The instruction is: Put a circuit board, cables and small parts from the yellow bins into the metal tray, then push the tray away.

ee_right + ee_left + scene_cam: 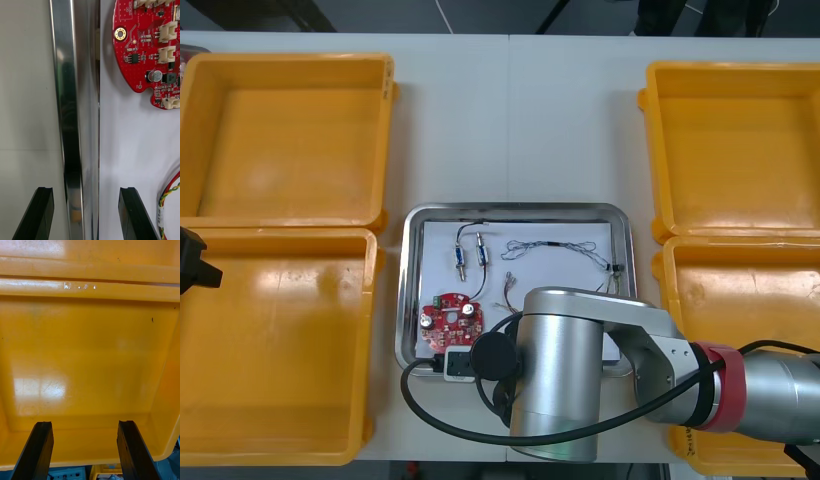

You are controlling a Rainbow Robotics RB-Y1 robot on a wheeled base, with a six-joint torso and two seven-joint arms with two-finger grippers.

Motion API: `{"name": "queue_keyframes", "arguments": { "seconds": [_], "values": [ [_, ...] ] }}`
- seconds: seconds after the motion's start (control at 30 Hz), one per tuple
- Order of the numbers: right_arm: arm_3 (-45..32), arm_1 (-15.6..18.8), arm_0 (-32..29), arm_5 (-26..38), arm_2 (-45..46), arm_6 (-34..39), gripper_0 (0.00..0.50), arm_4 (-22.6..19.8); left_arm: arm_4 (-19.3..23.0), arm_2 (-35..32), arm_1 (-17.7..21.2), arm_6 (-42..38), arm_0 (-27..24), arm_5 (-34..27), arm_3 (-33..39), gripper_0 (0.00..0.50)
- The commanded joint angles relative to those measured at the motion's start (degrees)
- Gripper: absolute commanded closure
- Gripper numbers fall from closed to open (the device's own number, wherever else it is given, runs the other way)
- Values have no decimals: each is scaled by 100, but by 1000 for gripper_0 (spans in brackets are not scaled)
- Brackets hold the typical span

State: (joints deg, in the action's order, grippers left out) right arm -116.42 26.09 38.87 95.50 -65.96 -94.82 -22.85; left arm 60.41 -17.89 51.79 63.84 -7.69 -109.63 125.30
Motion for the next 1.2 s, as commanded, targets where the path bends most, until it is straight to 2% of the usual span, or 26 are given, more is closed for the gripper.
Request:
{"name": "queue_keyframes", "arguments": {
  "seconds": [0.03,0.33,0.37,0.4,0.43,0.47,0.5,0.53,0.57,0.6,1.03,1.2],
  "values": [
    [67,-218,-99,-119,-102,-46,0,79,-55,-171,244,217,110,-37,12,0],
    [58,-218,-108,-145,-154,-2,0,202,-55,-171,244,217,110,-37,12,0],
    [58,-218,-108,-137,-154,-2,14,202,-55,-171,244,217,110,-37,12,0],
    [58,-218,-99,-137,-154,-2,85,202,-55,-171,244,217,110,-37,12,0],
    [58,-218,-108,-137,-154,16,85,202,-55,-171,244,217,110,-37,12,0],
    [58,-218,-108,-137,-154,25,327,202,-55,-171,244,217,110,-37,12,0],
    [58,-218,-99,-137,-154,33,411,211,-55,-171,244,217,110,-37,12,0],
    [58,-218,-99,-137,-154,33,411,211,-55,-171,244,217,110,-37,12,0],
    [58,-218,-99,-137,-154,51,481,228,-55,-171,244,217,110,-37,12,0],
    [58,-218,-99,-137,-154,51,496,228,-55,-171,244,217,110,-37,12,0],
    [58,-121,235,-145,-172,104,500,369,-55,-171,244,217,110,-37,12,0],
    [58,28,701,-277,-515,130,500,378,-55,-171,244,217,110,-37,12,0]
  ]
}}
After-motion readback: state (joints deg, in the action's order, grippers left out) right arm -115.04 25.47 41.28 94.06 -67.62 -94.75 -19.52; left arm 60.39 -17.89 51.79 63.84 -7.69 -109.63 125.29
